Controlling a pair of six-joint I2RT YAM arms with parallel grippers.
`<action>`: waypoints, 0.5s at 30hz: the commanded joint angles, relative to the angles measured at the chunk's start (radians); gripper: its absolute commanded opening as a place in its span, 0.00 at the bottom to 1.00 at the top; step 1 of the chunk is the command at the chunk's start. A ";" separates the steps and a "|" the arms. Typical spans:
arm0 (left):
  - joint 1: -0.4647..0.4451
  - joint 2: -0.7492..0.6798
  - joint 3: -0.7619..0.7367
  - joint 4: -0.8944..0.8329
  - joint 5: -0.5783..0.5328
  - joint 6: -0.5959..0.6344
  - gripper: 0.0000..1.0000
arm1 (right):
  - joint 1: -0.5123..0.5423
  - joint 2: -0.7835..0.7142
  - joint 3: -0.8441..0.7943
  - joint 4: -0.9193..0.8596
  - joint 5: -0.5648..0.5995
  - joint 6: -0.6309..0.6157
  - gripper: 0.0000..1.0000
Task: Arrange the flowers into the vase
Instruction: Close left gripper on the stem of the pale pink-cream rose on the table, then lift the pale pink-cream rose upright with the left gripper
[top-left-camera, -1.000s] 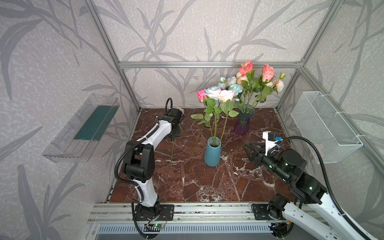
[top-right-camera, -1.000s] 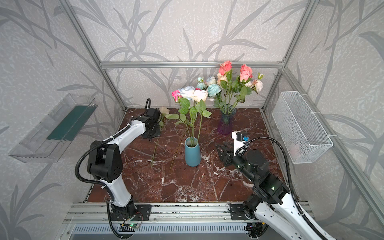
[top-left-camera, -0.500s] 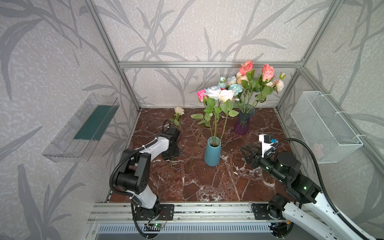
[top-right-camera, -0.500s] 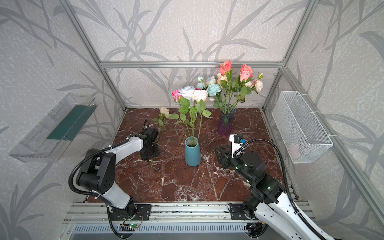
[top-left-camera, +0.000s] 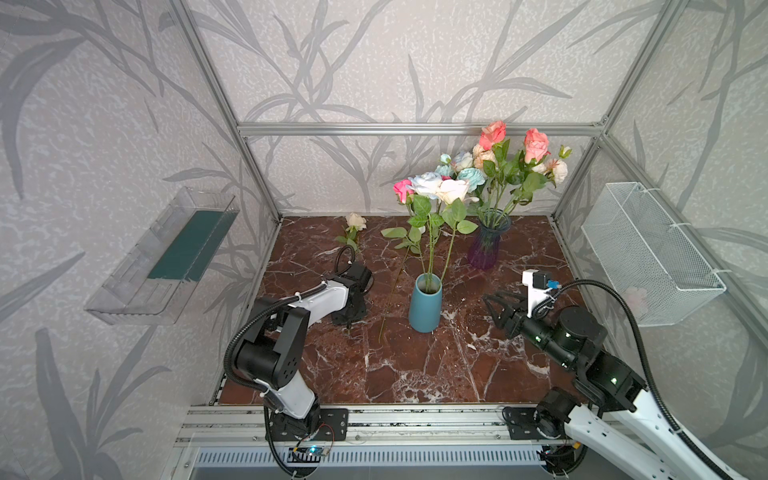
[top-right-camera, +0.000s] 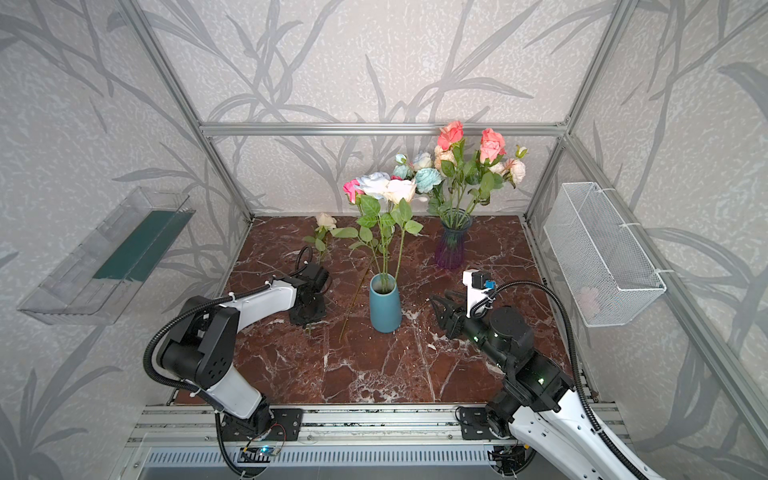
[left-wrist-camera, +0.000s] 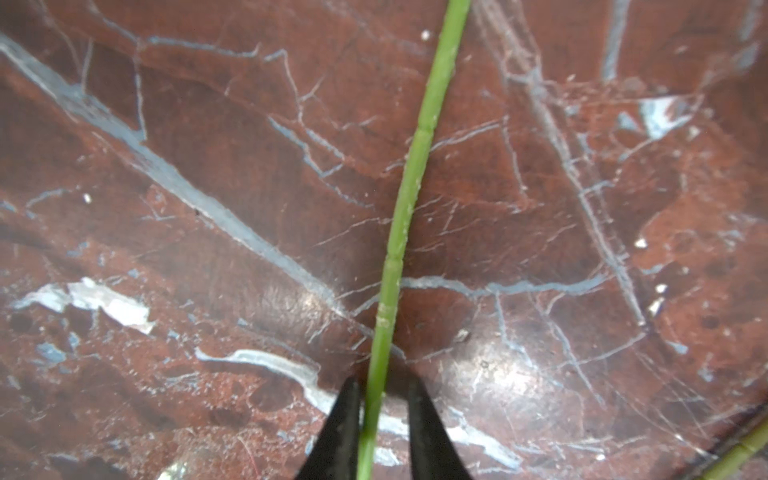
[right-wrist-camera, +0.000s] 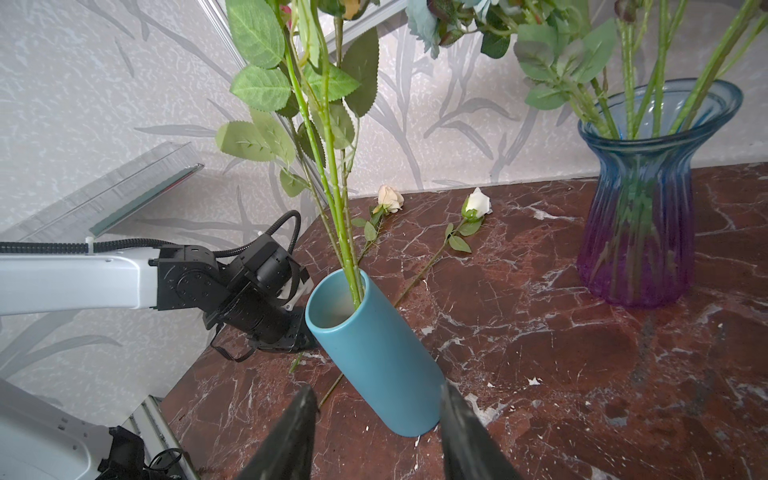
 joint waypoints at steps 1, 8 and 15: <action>-0.003 -0.009 -0.045 0.005 -0.031 -0.021 0.15 | -0.002 -0.015 0.012 -0.005 0.013 0.000 0.48; -0.013 -0.122 -0.126 0.027 0.001 -0.027 0.00 | -0.003 -0.035 0.016 -0.017 0.022 0.007 0.48; -0.024 -0.397 -0.090 -0.043 0.040 0.007 0.00 | -0.004 -0.012 0.029 -0.010 0.004 0.017 0.48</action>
